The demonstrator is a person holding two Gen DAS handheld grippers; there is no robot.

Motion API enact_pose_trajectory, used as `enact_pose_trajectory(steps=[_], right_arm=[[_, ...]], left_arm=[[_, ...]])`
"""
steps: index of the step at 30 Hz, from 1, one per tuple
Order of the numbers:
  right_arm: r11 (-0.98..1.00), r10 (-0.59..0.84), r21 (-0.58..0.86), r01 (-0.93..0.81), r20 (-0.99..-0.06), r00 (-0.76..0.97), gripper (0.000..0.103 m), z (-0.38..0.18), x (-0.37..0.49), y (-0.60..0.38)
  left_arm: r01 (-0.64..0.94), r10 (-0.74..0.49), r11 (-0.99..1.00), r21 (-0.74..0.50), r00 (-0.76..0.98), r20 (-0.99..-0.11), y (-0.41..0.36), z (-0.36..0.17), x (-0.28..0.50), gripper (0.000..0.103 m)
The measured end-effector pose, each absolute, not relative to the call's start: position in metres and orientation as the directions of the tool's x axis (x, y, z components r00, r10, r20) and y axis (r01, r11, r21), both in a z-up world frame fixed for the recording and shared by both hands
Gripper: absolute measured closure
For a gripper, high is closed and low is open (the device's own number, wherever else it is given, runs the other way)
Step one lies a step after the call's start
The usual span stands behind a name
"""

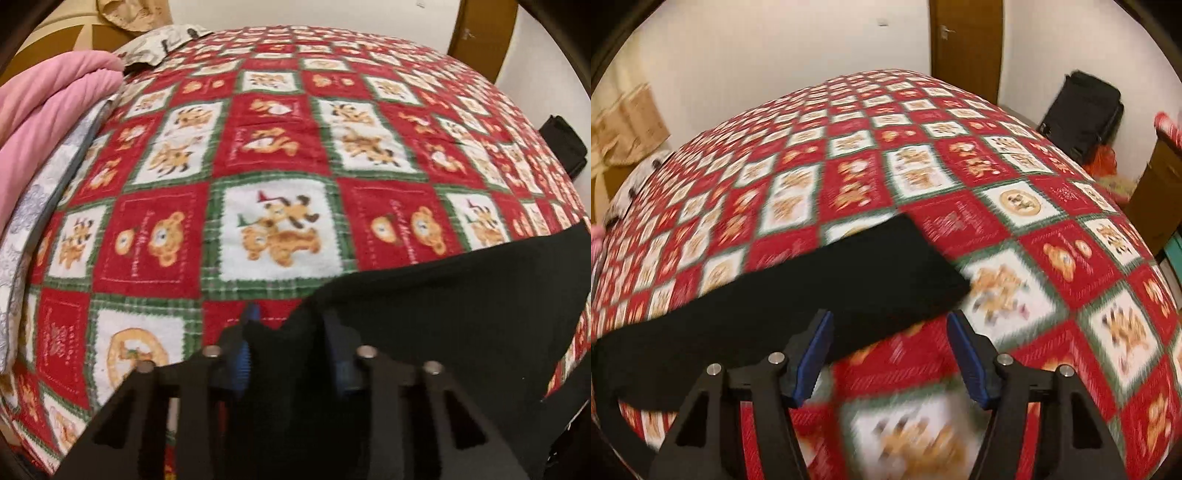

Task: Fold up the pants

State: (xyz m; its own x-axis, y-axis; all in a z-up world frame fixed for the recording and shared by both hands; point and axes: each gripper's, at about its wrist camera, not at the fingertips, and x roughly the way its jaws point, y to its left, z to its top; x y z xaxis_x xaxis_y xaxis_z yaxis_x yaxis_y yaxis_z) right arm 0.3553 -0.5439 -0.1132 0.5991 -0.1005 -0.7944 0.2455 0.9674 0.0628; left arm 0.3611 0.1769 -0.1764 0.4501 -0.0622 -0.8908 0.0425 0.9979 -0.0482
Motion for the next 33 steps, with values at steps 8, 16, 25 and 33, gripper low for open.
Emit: enact_pose_trajectory(steps=[8,16,25,33], right_arm=[[0.972,-0.024,0.117,0.203,-0.812,0.583,0.038,-0.122,0.434,-0.577],[0.979,-0.007,0.092,0.181,-0.876,0.482,0.055,-0.163,0.485,-0.586],[0.991,0.05,0.109,0.082,-0.848,0.528,0.094,-0.134,0.456,-0.573],[0.988,0.029,0.12,0.101,-0.773,0.634,0.099,-0.08,0.396,-0.577]], left_arm=[[0.05,-0.157,0.987,-0.151,0.451,-0.879,0.191,-0.181,0.364,0.075],[0.044,-0.135,0.991,-0.129,0.435,-0.89,0.185,-0.182,0.366,0.074],[0.045,-0.173,0.984,-0.172,0.472,-0.864,0.19,-0.172,0.362,0.084],[0.083,-0.239,0.968,-0.237,0.593,-0.769,0.199,-0.128,0.331,0.085]])
